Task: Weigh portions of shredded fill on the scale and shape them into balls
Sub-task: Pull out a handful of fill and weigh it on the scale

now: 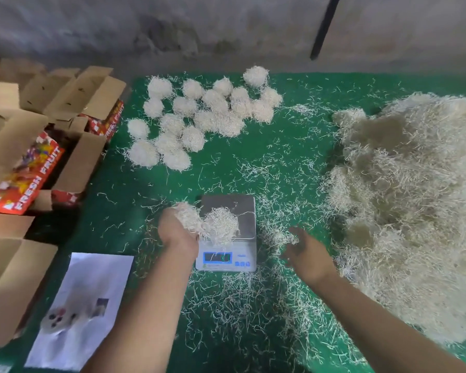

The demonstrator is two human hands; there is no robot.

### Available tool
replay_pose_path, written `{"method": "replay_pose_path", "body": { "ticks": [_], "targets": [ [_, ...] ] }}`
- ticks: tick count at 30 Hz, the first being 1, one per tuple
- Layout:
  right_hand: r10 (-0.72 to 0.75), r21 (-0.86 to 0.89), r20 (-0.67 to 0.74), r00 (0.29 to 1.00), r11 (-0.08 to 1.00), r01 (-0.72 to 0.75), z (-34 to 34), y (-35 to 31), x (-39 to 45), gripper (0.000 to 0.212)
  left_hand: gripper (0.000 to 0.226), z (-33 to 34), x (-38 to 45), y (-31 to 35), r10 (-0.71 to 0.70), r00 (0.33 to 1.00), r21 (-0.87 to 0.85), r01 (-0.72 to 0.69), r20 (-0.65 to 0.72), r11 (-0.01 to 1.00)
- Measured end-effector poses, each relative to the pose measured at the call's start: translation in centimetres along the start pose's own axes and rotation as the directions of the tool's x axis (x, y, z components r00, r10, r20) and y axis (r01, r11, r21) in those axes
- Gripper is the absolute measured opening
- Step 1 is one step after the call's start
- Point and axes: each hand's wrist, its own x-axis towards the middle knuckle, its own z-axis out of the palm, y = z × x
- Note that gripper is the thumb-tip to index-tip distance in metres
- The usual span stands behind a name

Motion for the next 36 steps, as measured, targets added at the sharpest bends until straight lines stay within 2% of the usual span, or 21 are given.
{"method": "replay_pose_path", "body": {
  "ticks": [1,3,5,6,7,8,9,11,13,15,18,19,20,21,23,25,26,27,30,34,36],
  "targets": [
    [-0.007,-0.019,0.034,0.999,1.000,0.008,0.5,0.1,0.0,0.062,0.025,0.4,0.6,-0.7,0.128,0.991,0.141,-0.133,0.045,0.981],
    [-0.002,-0.044,0.075,0.997,0.999,0.006,1.5,0.4,0.2,0.063,0.025,1.2,1.4,-2.2,0.347,0.888,0.420,-0.450,0.302,0.788],
    [0.022,-0.049,0.122,0.992,0.999,-0.016,2.3,0.5,0.3,0.059,0.027,1.7,2.9,-3.9,0.365,0.696,0.544,-0.714,0.618,0.441],
    [0.036,-0.037,0.148,0.988,0.999,-0.031,2.6,0.5,0.3,0.057,0.029,1.9,3.8,-4.6,0.306,0.615,0.573,-0.788,0.727,0.222],
    [0.048,-0.012,0.170,0.984,0.999,-0.047,2.9,0.5,0.4,0.054,0.036,2.1,4.9,-5.5,0.220,0.573,0.585,-0.811,0.789,0.014],
    [0.053,0.013,0.187,0.981,0.998,-0.057,3.1,0.5,0.6,0.052,0.046,2.3,5.8,-6.4,0.127,0.573,0.587,-0.797,0.810,-0.145],
    [0.052,0.026,0.198,0.979,0.998,-0.059,3.3,0.5,0.7,0.050,0.058,2.4,6.6,-7.2,0.047,0.591,0.583,-0.773,0.805,-0.250],
    [0.058,0.040,0.202,0.978,0.997,-0.067,3.5,0.2,1.0,0.046,0.080,2.4,7.6,-8.4,-0.040,0.664,0.614,-0.712,0.747,-0.339],
    [0.056,0.033,0.185,0.981,0.997,-0.063,3.4,-0.3,1.2,0.043,0.088,1.9,8.6,-9.1,-0.019,0.706,0.651,-0.662,0.708,-0.372],
    [0.059,0.058,0.191,0.980,0.996,-0.072,3.5,-0.5,1.5,0.040,0.084,1.7,8.9,-9.3,0.029,0.731,0.693,-0.632,0.682,-0.348],
    [0.060,0.140,0.209,0.976,0.986,-0.091,3.3,-0.8,1.9,0.038,0.065,1.4,8.6,-8.9,0.085,0.703,0.696,-0.667,0.706,-0.268],
    [0.060,0.176,0.219,0.974,0.979,-0.099,3.2,-1.0,2.1,0.037,0.059,1.4,8.2,-8.5,0.106,0.700,0.705,-0.680,0.706,-0.204],
    [0.066,0.228,0.227,0.972,0.967,-0.119,3.1,-1.4,2.1,0.034,0.054,1.5,7.4,-7.9,0.146,0.721,0.735,-0.670,0.677,-0.100],
    [0.087,0.307,0.234,0.968,0.938,-0.159,2.9,-1.9,2.1,0.031,0.051,1.6,6.6,-7.3,0.198,0.761,0.768,-0.638,0.617,0.058],
    [0.149,0.528,0.307,0.940,0.795,-0.298,2.5,-3.0,1.9,0.032,0.053,2.0,4.1,-5.7,0.242,0.880,0.736,-0.474,0.408,0.483],
    [0.116,0.694,0.405,0.907,0.607,-0.388,2.1,-4.3,1.4,0.032,0.057,2.0,1.5,-4.3,0.133,0.965,0.514,-0.234,0.227,0.825],
    [0.088,0.739,0.410,0.908,0.552,-0.387,1.9,-5.1,1.1,0.030,0.058,2.0,0.1,-3.6,0.062,0.979,0.408,-0.137,0.192,0.903],
    [0.060,0.764,0.392,0.918,0.534,-0.361,1.7,-5.9,0.6,0.027,0.058,1.7,-1.0,-3.3,0.033,0.981,0.337,-0.097,0.192,0.937],
    [-0.027,0.801,0.320,0.947,0.541,-0.256,0.9,-8.6,-0.6,0.025,0.044,1.2,-3.9,-2.5,0.074,0.979,0.313,-0.132,0.190,0.940],
    [-0.132,0.837,0.285,0.949,0.516,-0.180,0.9,-10.8,-2.5,0.078,0.017,1.2,-6.5,-2.0,0.028,0.991,0.290,-0.066,0.134,0.955],
    [-0.206,0.840,0.273,0.940,0.527,-0.129,1.5,-11.9,-4.3,0.082,0.022,1.4,-8.2,-2.0,0.011,0.987,0.233,-0.049,0.161,0.971]
  ]
}}
